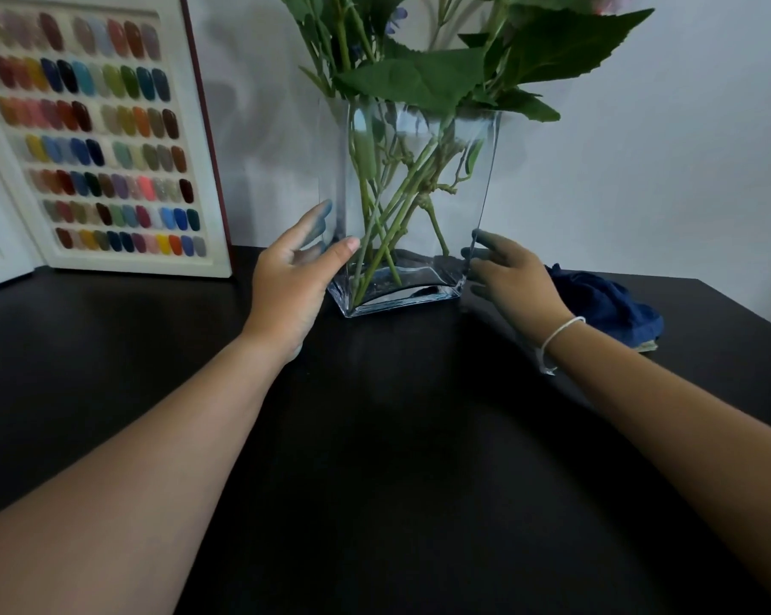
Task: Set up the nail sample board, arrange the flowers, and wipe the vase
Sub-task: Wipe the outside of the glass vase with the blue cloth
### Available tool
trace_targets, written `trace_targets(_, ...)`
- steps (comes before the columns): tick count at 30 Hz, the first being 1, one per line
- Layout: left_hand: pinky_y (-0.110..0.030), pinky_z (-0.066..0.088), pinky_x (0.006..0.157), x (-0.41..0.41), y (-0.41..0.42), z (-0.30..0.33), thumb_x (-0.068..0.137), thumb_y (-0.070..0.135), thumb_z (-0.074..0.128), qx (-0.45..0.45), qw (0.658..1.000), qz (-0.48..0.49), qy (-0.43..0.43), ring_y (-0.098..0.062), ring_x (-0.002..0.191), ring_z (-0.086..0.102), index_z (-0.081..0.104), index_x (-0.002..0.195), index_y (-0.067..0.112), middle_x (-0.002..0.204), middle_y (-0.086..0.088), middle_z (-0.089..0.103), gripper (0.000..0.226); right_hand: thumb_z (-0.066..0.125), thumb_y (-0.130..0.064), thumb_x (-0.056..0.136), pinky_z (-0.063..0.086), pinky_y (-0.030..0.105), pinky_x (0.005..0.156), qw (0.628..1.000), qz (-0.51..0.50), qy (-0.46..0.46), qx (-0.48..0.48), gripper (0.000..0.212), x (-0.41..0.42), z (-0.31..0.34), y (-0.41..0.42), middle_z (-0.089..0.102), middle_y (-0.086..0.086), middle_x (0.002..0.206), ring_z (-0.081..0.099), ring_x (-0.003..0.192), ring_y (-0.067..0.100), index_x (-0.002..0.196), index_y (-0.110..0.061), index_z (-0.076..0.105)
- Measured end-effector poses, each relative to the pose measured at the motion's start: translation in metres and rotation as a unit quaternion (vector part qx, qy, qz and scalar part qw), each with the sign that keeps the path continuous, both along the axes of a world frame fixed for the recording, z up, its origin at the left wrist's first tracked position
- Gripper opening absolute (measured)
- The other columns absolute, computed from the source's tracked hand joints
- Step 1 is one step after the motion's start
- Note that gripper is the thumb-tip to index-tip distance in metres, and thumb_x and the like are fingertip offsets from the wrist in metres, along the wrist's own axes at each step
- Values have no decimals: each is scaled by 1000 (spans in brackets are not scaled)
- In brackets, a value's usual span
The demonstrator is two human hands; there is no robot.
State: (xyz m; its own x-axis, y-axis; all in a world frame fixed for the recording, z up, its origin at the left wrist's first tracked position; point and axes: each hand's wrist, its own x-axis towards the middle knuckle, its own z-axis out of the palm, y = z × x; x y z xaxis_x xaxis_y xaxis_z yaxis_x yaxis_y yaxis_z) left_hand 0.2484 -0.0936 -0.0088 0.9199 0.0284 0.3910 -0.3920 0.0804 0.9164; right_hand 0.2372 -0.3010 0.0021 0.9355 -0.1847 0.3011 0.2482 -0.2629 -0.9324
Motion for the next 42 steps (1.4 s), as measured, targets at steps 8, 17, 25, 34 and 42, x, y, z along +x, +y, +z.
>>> trace_targets(8,-42,41,103,3,1,-1,86,25,58,25,999,34,8,-21,104,60,51,126,32,110,-3,60,41,46,1,85,56,31,74,999,20,-10,48,38,-1,-11,0,66,3,98,64,90,26,105,-30,57)
trace_targets(17,-40,39,106,6,2,-3,92,15,47,8,999,30,20,-15,123,49,52,123,28,134,-6,52,34,44,0,86,52,43,85,998,40,-3,42,45,-4,-13,1,61,25,115,63,97,31,123,-24,52)
trace_targets(25,-27,49,91,10,3,-4,94,14,39,-18,999,-18,35,-7,107,60,49,120,29,122,1,61,32,43,3,87,57,22,69,999,23,-41,27,41,-6,-15,1,67,3,94,67,76,8,123,-14,52)
trace_targets(34,-39,37,108,13,5,-2,95,12,32,1,998,-12,60,-15,123,49,41,134,27,138,-3,50,43,46,-2,88,47,46,95,996,-2,-50,-73,43,-11,-13,5,57,16,118,59,103,30,129,-15,47)
trace_targets(42,-37,25,114,14,5,-2,96,15,31,-1,996,-49,70,-16,136,33,31,139,27,149,0,33,45,40,5,83,45,46,98,994,-14,-49,-93,52,-10,-13,4,58,14,115,59,103,26,128,-19,48)
